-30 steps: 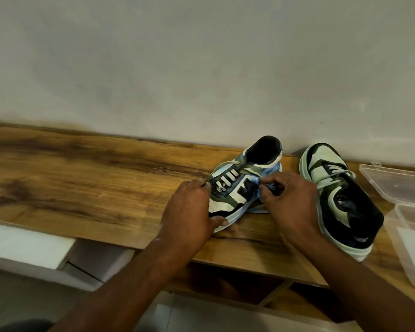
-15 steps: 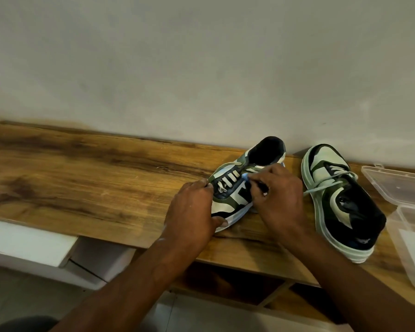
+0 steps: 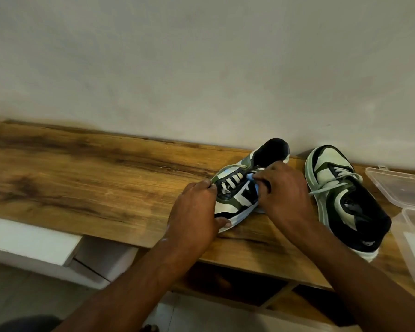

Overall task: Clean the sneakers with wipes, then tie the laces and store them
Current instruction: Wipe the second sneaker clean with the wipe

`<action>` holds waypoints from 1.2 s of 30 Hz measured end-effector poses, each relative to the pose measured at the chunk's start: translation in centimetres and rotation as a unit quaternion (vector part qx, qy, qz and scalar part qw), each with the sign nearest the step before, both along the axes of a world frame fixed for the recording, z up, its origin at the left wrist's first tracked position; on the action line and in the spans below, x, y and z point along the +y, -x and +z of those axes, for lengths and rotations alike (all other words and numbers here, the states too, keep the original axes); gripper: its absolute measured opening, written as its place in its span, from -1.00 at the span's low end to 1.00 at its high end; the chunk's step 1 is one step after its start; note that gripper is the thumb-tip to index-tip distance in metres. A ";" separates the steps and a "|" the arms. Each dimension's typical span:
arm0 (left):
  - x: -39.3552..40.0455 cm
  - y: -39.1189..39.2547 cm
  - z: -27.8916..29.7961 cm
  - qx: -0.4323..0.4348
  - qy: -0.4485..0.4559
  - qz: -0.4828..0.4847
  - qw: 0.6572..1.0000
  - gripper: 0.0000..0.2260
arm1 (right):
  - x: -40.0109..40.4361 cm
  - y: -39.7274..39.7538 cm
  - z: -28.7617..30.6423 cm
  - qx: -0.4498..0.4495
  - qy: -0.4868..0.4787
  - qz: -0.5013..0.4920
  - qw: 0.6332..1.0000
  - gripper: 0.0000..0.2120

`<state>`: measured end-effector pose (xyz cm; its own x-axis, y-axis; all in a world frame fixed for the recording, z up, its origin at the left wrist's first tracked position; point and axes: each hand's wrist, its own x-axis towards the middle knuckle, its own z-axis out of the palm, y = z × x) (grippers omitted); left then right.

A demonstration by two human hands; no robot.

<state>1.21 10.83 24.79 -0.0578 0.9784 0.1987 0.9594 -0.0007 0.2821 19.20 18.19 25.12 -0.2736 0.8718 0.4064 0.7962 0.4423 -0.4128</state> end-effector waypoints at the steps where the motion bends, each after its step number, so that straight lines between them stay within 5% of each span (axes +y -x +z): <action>1: 0.0 0.0 0.0 -0.002 0.000 0.001 1.000 -0.31 | -0.5 0.4 -0.1 -0.007 0.003 0.007 1.000 -0.75; 7: 0.1 0.2 0.0 -0.003 -0.008 -0.003 1.000 -0.46 | -3.6 2.8 -1.0 -0.026 0.031 0.174 0.984 -0.75; 14: 0.0 0.3 0.0 -0.008 -0.001 -0.001 1.000 -0.29 | -0.3 -0.7 -0.5 0.038 -0.014 0.002 0.999 -0.80; 22: 0.0 0.4 -0.2 -0.002 -0.007 0.003 1.000 -0.40 | -5.0 2.4 -1.9 0.018 0.031 0.158 0.987 -0.74; 30: -0.1 0.2 0.2 -0.008 0.007 0.000 1.000 -0.26 | -0.4 -2.0 -1.1 0.076 -0.018 -0.021 0.997 -0.85; 36: -0.1 0.2 0.1 0.007 0.007 0.007 1.000 -0.28 | -4.3 0.8 -2.4 0.040 0.016 0.050 0.998 -0.79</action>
<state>1.05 10.70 24.89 -0.0699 0.9803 0.1850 0.9628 0.0178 0.2695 18.37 13.92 22.69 -0.3279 0.8543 0.4033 0.7125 0.5039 -0.4883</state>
